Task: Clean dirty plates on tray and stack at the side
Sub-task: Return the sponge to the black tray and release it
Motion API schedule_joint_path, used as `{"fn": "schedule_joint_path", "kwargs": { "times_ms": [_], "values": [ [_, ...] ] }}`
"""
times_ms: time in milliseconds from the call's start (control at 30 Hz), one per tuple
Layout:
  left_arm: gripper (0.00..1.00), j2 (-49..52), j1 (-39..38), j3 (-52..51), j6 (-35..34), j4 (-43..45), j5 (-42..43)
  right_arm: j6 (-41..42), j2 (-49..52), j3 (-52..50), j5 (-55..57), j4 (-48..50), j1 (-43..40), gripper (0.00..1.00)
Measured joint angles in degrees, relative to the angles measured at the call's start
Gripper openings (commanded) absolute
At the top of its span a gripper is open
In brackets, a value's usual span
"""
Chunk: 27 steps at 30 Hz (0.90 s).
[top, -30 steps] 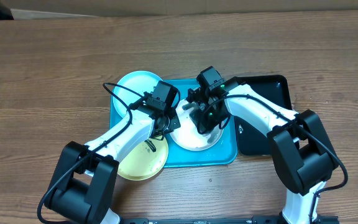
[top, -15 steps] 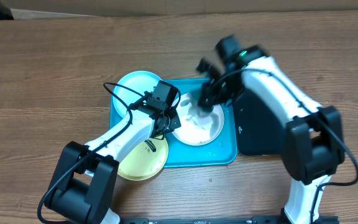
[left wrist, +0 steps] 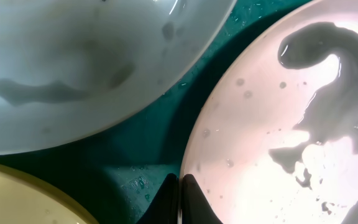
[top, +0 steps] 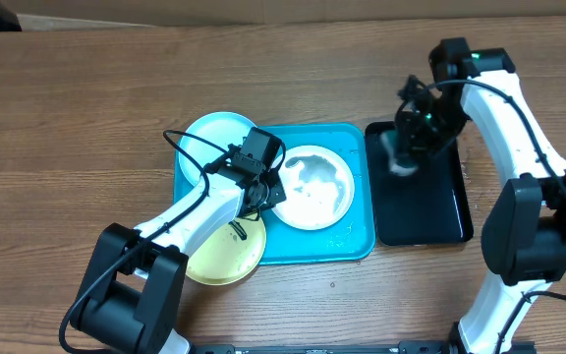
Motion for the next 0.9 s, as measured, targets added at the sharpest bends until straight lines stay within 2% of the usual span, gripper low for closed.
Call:
{"fn": "schedule_joint_path", "kwargs": {
  "times_ms": [167, 233, 267, 300, 333, 367, 433, 600, 733, 867, 900],
  "values": [
    [0.04, 0.0, 0.0, 0.0, 0.0, 0.0, 0.0, 5.0, 0.0, -6.5, 10.4, 6.8, -0.4, 0.04],
    [0.04, 0.0, 0.0, 0.0, 0.0, 0.2, 0.0, 6.1, 0.0, -9.8, 13.2, 10.7, -0.4, 0.08],
    [0.04, 0.0, 0.0, 0.0, 0.0, 0.2, 0.0, 6.5, 0.0, -11.0, 14.1, 12.3, -0.4, 0.17],
    [0.04, 0.0, 0.0, 0.0, 0.0, 0.2, 0.0, 6.9, 0.0, -12.5, 14.8, 14.2, -0.4, 0.37],
    [0.05, 0.0, 0.0, 0.0, 0.0, 0.2, 0.0, 7.3, 0.0, -13.7, 15.3, 15.4, -0.4, 0.48],
    [0.11, 0.0, 0.0, 0.0, 0.0, 0.2, 0.0, 7.3, 0.0, -14.8, 15.7, 16.4, -0.4, 0.56],
    [0.21, 0.0, 0.0, 0.0, 0.3, 0.2, 0.0, 7.6, 0.0, -15.6, 15.7, 16.7, -0.4, 0.57],
    [0.34, 0.0, 0.0, 0.0, 0.3, 0.2, 0.0, 8.0, 0.0, -11.9, 14.2, 11.2, -0.6, 0.59],
    [0.33, 0.0, 0.0, 0.0, 0.4, 0.1, 0.0, 8.2, 0.0, -0.6, 13.2, 6.5, -2.0, 0.7],
    [0.27, 0.0, 0.0, 0.0, 0.4, 0.2, 0.0, 9.5, -0.4, 6.0, 13.4, 6.3, -6.0, 0.71],
    [0.27, 0.0, 0.0, 0.0, 0.4, 0.2, 0.0, 9.7, -0.6, 6.7, 13.7, 6.4, -7.6, 0.79]
  ]
}}
